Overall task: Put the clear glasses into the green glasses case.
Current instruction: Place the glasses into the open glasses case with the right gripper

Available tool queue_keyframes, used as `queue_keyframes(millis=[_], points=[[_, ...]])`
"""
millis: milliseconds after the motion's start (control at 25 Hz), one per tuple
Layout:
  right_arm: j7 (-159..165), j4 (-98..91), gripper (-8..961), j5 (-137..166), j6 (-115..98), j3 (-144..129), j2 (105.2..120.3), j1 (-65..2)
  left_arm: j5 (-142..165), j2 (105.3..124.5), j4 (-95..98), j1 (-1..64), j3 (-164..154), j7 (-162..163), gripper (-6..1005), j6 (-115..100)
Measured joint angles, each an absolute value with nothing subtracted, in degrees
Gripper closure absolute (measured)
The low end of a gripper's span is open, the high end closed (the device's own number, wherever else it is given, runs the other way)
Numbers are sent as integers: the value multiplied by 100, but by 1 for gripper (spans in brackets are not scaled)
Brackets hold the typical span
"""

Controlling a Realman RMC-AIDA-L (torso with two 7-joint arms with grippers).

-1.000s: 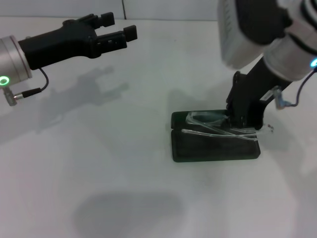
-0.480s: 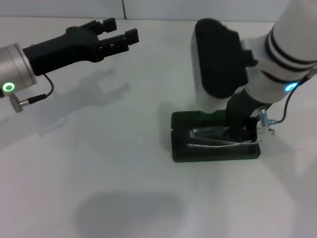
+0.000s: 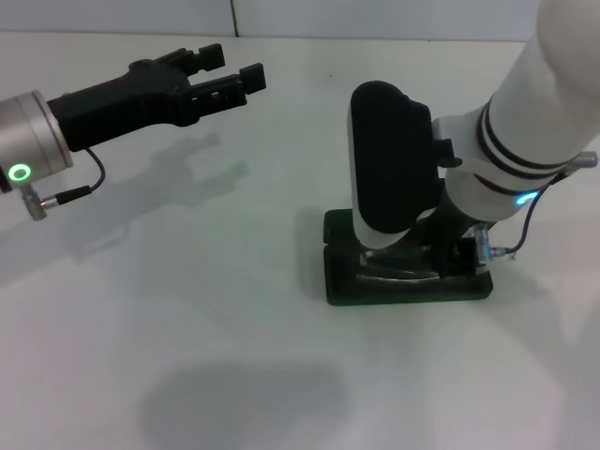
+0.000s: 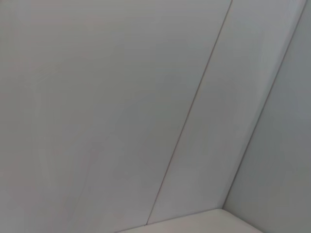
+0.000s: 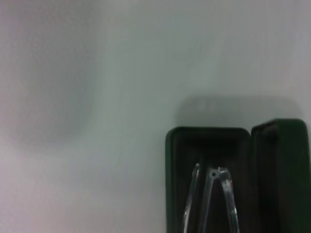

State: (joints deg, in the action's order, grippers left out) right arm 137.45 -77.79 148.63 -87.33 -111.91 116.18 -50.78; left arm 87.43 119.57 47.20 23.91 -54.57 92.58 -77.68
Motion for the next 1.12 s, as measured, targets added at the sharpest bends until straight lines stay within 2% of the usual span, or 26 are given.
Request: queue_keyframes(millis=[840,1120], points=[[14112,-7820,868,15149,-8214,-11876,11619,-5107,8817,11935,4710,2387,-5464,9250,114,-7849],[14136,-7846,837,15171,-8261,-11959,11619,-5139,8869,11938,4710,2386,-5467,9197,115,-7849]])
